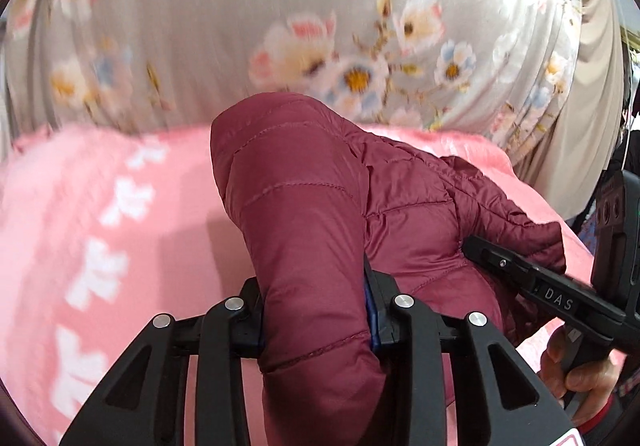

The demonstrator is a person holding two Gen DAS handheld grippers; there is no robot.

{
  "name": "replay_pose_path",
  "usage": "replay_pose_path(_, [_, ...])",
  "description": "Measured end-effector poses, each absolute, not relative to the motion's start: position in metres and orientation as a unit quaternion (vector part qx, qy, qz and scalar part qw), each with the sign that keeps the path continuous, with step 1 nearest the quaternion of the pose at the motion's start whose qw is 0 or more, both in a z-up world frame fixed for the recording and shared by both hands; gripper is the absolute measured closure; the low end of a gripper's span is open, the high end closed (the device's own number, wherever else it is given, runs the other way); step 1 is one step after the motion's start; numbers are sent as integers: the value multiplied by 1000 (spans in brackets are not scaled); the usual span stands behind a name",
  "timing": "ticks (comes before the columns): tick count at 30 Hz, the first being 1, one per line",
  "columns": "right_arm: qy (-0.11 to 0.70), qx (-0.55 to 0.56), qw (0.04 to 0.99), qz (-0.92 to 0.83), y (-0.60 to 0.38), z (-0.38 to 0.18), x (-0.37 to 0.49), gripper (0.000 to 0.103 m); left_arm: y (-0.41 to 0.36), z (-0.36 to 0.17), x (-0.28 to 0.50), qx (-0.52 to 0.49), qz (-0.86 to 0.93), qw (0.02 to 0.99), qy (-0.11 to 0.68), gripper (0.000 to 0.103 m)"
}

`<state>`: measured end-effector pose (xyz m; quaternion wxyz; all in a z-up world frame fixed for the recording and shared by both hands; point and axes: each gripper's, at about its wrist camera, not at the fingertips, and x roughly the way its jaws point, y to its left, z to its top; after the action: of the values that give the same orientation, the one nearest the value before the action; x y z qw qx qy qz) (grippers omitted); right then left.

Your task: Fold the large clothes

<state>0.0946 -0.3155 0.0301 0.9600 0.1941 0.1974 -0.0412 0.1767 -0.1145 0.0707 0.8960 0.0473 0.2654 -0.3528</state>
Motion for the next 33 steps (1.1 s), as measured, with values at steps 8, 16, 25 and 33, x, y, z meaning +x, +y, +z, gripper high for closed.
replay_pose_path(8, [177,136,975,-6,-266,64,161,88,-67,91,216,47,-313,926,205,73])
replay_pose_path(16, [205,102,973,4,-240,32,237,87,-35,45,289,23,-302,929,212,72])
replay_pose_path(25, [255,96,962,2,-233,-39,289,85,-27,-28,337,21,-284,920,269,71])
replay_pose_path(33, [283,163,945,13,-255,-54,291,66,-22,-37,353,7,-269,910,314,47])
